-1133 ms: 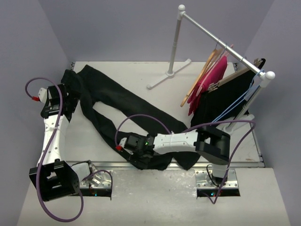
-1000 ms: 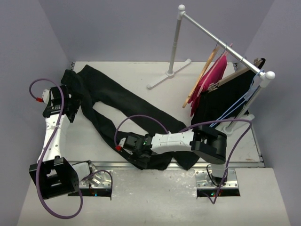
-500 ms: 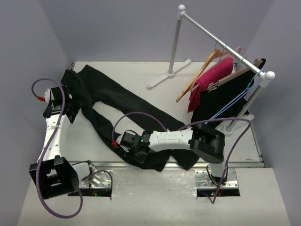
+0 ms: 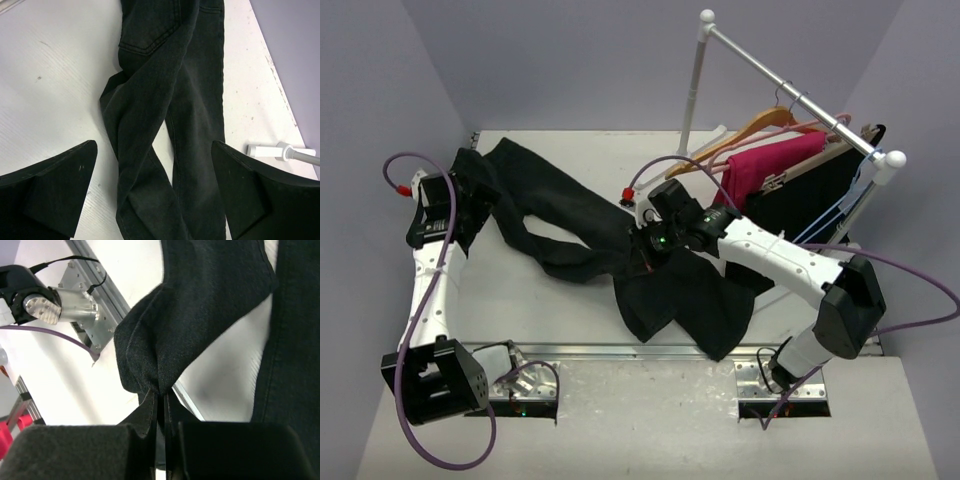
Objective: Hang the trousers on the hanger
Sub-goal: Fold the trousers at the center of the board.
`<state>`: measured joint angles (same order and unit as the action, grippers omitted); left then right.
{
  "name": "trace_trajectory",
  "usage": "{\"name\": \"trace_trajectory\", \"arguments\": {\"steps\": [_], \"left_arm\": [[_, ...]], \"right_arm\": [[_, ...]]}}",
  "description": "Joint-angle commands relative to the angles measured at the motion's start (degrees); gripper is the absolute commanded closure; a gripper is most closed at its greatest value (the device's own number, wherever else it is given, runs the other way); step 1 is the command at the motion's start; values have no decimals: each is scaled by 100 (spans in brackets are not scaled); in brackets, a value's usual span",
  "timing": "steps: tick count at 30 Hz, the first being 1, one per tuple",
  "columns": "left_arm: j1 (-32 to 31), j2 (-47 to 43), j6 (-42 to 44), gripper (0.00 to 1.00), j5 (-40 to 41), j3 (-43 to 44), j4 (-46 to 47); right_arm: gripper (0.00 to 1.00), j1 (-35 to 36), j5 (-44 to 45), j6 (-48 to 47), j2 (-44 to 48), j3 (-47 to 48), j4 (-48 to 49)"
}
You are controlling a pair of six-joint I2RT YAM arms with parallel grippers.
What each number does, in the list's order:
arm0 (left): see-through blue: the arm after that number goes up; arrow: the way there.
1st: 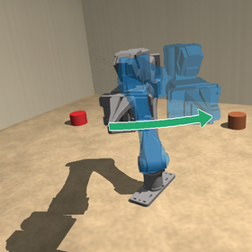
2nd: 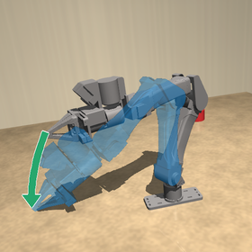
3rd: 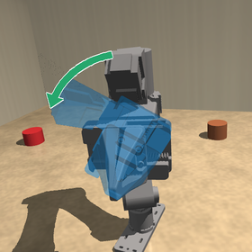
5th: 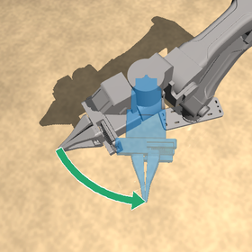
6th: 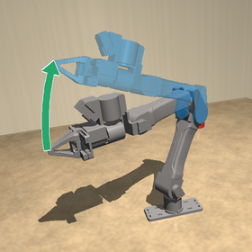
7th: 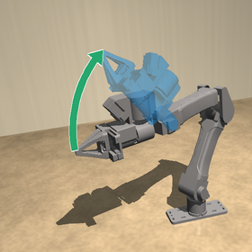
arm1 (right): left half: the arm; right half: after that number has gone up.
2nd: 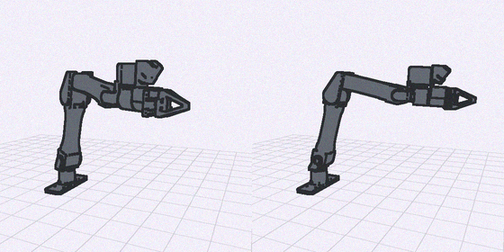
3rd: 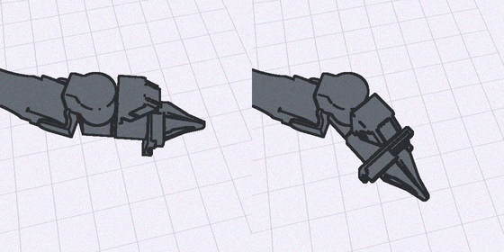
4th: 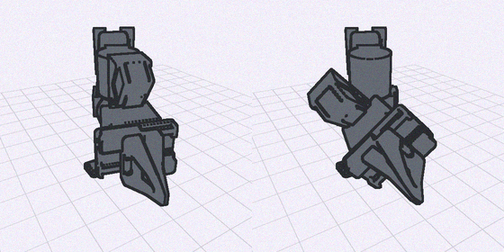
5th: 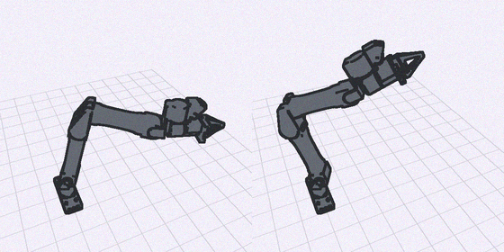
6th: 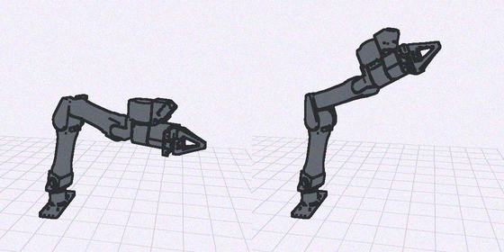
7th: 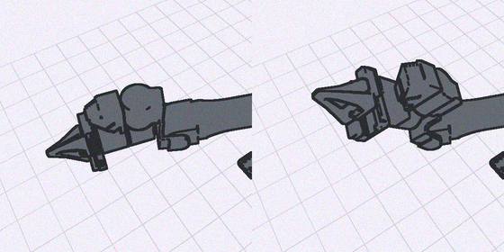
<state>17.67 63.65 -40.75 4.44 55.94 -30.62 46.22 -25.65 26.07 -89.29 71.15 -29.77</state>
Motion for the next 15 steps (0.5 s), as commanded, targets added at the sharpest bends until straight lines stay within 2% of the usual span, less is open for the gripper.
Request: {"name": "trace_trajectory", "arguments": {"steps": [1, 6, 12, 15], "left_arm": [[26, 327, -86, 4, -118, 211, 406], [26, 1038, -333, 4, 221, 528, 432], [-21, 2375, -466, 3, 623, 1750, 115], [-104, 2980, -513, 3, 460, 2225, 218]], "right_arm": [[100, -529, 185, 120, 154, -294, -443], [100, -1083, 540, -66, 155, -685, -749], [100, -1118, 551, -393, 162, -803, -1163], [100, -1115, 410, -487, 301, -971, -1080]]}}
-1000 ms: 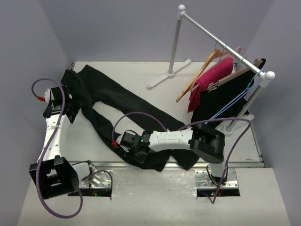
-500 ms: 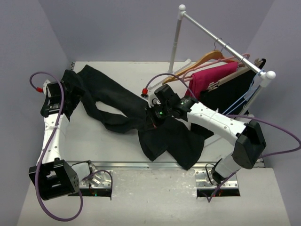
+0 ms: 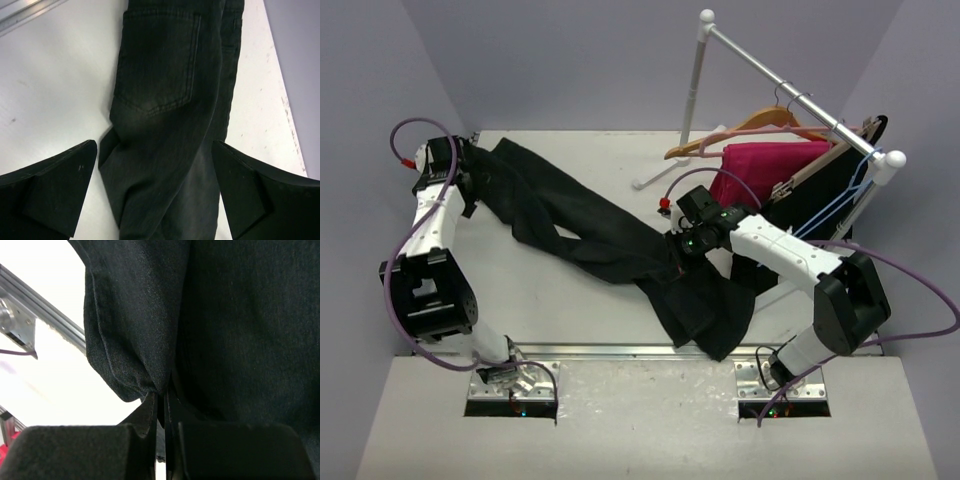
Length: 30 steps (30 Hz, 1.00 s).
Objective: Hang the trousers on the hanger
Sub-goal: Fold the trousers at the center of the board.
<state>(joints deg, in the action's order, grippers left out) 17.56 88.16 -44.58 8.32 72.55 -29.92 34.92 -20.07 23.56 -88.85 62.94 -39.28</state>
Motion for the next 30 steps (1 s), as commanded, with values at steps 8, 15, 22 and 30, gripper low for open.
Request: {"name": "trace_trajectory", "arguments": {"steps": [8, 15, 22, 30], "left_arm": [[-534, 2400, 256, 0, -1176, 1799, 657], [-828, 3897, 377, 0, -341, 3988, -974], [-834, 4136, 493, 44, 93, 4176, -1130], [-842, 4391, 912, 10, 566, 4679, -1370]], "right_arm": [[100, -8, -339, -358, 295, -211, -48], [100, -2, -505, -376, 439, -488, 176], [100, -2, -571, -397, 452, -532, 316], [100, -2, -601, -394, 484, -670, 495]]}}
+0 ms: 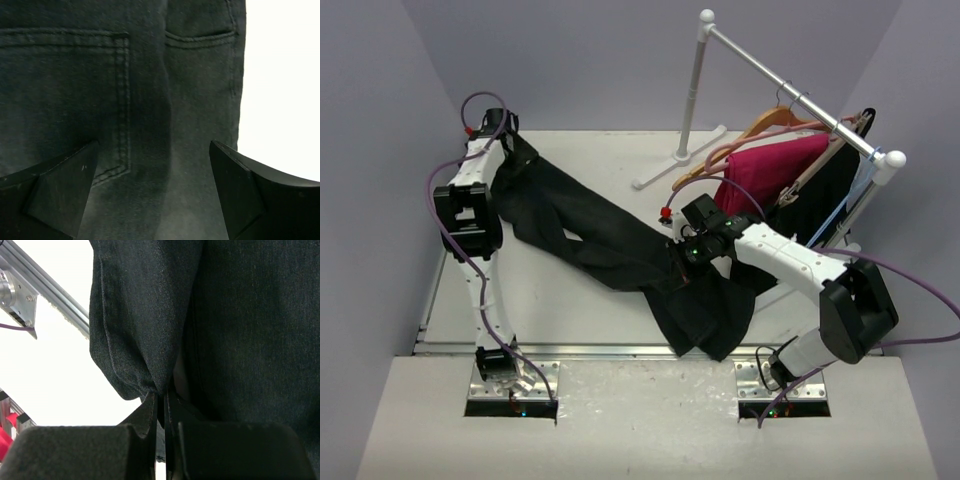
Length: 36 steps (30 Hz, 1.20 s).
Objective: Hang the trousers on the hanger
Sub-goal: Fold the trousers at the center of the board.
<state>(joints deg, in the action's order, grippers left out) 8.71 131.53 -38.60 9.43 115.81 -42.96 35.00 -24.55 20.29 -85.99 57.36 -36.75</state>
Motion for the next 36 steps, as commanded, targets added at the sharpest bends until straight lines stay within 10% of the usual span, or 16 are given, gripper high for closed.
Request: {"name": "trace_trajectory", "arguments": {"steps": [1, 11, 21, 36], "left_arm": [[43, 144, 429, 10, 462, 450, -96], [-63, 1014, 1265, 38, 404, 1506, -592], [-71, 873, 1301, 99, 339, 1594, -595], [-78, -337, 1204, 100, 677, 1583, -264]], "right_arm": [[100, -11, -171, -61, 204, -143, 279], [100, -11, -251, -96, 179, -260, 440], [100, 0, -261, -105, 240, -461, 564], [100, 6, -248, -39, 520, -477, 570]]}}
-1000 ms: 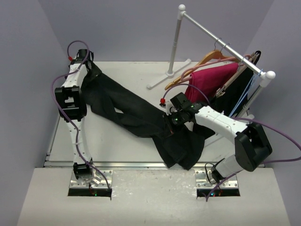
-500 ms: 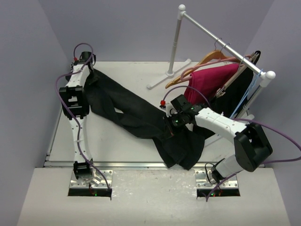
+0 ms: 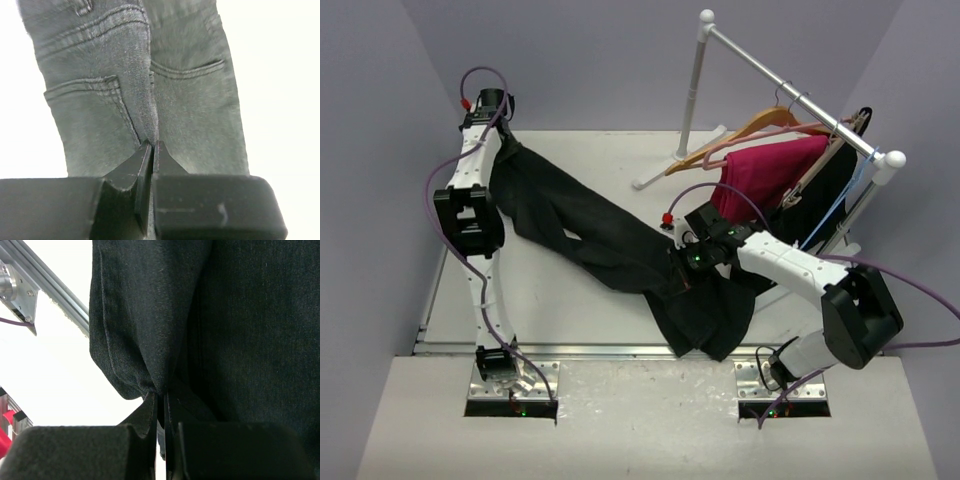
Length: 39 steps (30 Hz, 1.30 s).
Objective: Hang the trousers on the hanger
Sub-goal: Fold the trousers at the center of the board.
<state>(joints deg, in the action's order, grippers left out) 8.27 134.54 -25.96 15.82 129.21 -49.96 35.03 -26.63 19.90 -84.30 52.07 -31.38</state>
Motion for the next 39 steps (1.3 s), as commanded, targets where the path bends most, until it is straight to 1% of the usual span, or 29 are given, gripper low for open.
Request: {"name": "trace_trajectory", "arguments": {"steps": [1, 4, 6, 9, 13, 18, 19, 20, 21, 23, 24, 25, 28, 29, 30, 31, 33, 34, 35, 37, 39], "left_arm": [[-36, -657, -77, 100, -8, 293, 460], [-69, -654, -124, 100, -234, 501, 610], [-104, -642, -73, 100, -400, 509, 892], [-198, -492, 242, 100, -685, 561, 1481], [-286, -167, 623, 100, -733, 685, 1908], [-375, -33, 931, 100, -839, 456, 2572], [-401, -3, 951, 95, -781, 404, 2702], [-426, 37, 966, 86, -710, 338, 2869], [-442, 106, 969, 84, -690, 340, 2948], [-450, 284, 970, 83, -686, 396, 3001], [-458, 345, 970, 75, -690, 435, 3023], [-467, 405, 970, 67, -694, 473, 3044], [-489, 416, 886, 35, -491, 419, 2979], [-491, 349, 805, 22, -324, 337, 2931], [-486, 203, 654, 3, -27, 162, 2878], [-485, -70, 430, 0, 324, 37, 2767], [-373, -486, -499, 0, 1083, -404, 2057], [-269, -650, -1027, 0, 1171, -758, 1899], [-183, -850, -1340, 0, 1024, -1064, 1836], [70, -1301, -1808, 0, 441, -1772, 1989], [275, -1534, -2146, 0, -50, -2721, 2464]], "right_arm": [[100, 4, -35, 0, 387, 66, 18], [100, 4, 60, -23, 578, 125, -131], [100, 4, 152, -38, 671, 144, -223], [100, 4, 185, -30, 748, 119, -272], [100, 3, 195, -38, 764, 64, -334], [100, -5, 220, -30, 717, 80, -365], [100, -5, 223, -33, 700, 111, -393], [100, -5, 228, -38, 675, 146, -439], [100, -5, 259, -34, 664, 164, -458], [100, -5, 343, -30, 660, 172, -466], [100, -5, 365, -30, 652, 176, -470], [100, -5, 387, -30, 643, 180, -475], [100, -5, 486, -2, 582, 239, -511], [100, -6, 535, 11, 573, 254, -518], [100, -12, 611, 28, 573, 266, -519], [100, -21, 660, 39, 573, 283, -511], [100, -89, 791, 40, 578, 365, -522], [100, -131, 835, 37, 569, 438, -538], [100, -201, 857, 24, 550, 493, -569], [100, -380, 823, -14, 497, 602, -640], [100, -607, 700, -56, 480, 714, -686]]}}
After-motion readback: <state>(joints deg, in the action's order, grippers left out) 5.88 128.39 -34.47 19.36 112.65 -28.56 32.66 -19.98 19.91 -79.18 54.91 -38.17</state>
